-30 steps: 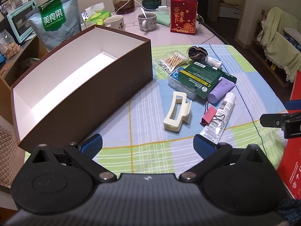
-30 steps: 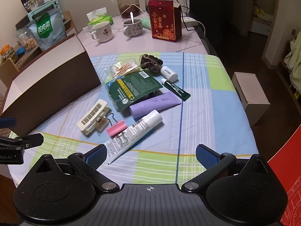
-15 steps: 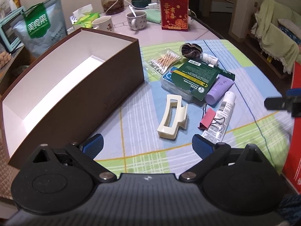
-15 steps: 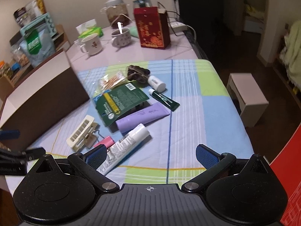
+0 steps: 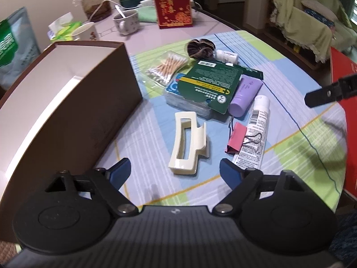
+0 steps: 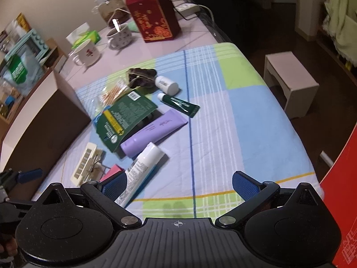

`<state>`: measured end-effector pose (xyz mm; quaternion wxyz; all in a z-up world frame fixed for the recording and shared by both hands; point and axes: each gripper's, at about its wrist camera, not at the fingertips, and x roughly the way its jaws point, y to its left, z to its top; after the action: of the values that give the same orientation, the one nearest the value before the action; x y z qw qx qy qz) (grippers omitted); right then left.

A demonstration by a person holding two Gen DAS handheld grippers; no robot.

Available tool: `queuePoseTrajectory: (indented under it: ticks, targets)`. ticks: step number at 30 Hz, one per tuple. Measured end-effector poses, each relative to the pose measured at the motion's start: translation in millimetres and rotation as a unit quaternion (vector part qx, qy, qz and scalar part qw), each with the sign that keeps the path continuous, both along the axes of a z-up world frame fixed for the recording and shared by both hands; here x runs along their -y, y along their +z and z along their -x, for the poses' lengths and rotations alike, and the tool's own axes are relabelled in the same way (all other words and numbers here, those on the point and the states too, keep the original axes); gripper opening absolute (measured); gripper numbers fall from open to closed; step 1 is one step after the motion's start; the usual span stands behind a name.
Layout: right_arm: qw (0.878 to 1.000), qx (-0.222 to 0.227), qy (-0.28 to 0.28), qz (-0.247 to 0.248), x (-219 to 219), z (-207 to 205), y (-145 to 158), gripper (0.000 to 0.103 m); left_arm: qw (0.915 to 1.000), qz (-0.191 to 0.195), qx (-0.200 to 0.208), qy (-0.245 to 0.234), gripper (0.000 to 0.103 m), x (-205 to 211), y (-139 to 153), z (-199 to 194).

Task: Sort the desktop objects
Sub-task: 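Grasp the cream hair claw clip with the left gripper while the right gripper grasps the white toothpaste tube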

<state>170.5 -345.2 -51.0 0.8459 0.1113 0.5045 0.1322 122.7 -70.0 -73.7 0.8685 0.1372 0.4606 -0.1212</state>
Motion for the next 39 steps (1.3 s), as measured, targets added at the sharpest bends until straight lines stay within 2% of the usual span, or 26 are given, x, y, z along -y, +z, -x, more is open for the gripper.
queuePoseTrajectory:
  ticks: [13, 18, 20, 22, 30, 31, 32, 33, 36, 39]
  targets:
    - [0.997, -0.035, -0.055, -0.043, 10, -16, -14, 0.103, 0.9977, 0.006, -0.033, -0.059, 0.072, 9, -33, -35]
    - [0.996, -0.043, -0.07, -0.046, 11, -15, -18, 0.103, 0.9966, 0.022, -0.042, -0.067, 0.059, 8, -40, -46]
    - [0.995, -0.046, -0.076, -0.047, 12, -15, -19, 0.103, 0.9961, 0.031, -0.048, -0.068, 0.045, 8, -42, -50]
    - [0.994, -0.048, -0.08, -0.049, 12, -14, -20, 0.103, 0.9952, 0.042, -0.054, -0.07, 0.038, 6, -45, -51]
    - [0.995, -0.049, -0.066, -0.055, -12, -18, -23, 0.102, 0.9944, 0.055, -0.057, -0.07, 0.036, -8, -43, -40]
    - [0.995, -0.048, -0.063, -0.055, -17, -19, -24, 0.094, 0.9946, 0.054, -0.057, -0.068, 0.036, -11, -43, -38]
    - [0.995, -0.051, -0.058, -0.058, -22, -22, -26, 0.075, 0.9947, 0.054, -0.058, -0.066, 0.036, -13, -43, -36]
    - [0.995, -0.059, -0.057, -0.064, -27, -25, -29, 0.072, 0.9948, 0.054, -0.058, -0.063, 0.036, -16, -43, -34]
    - [0.993, -0.074, -0.062, -0.071, -40, -32, -37, 0.072, 0.9952, 0.055, -0.06, -0.055, 0.036, -24, -43, -29]
    - [0.994, -0.071, -0.061, -0.054, -52, -36, -41, 0.07, 0.9956, 0.054, -0.06, -0.047, 0.036, -29, -42, -25]
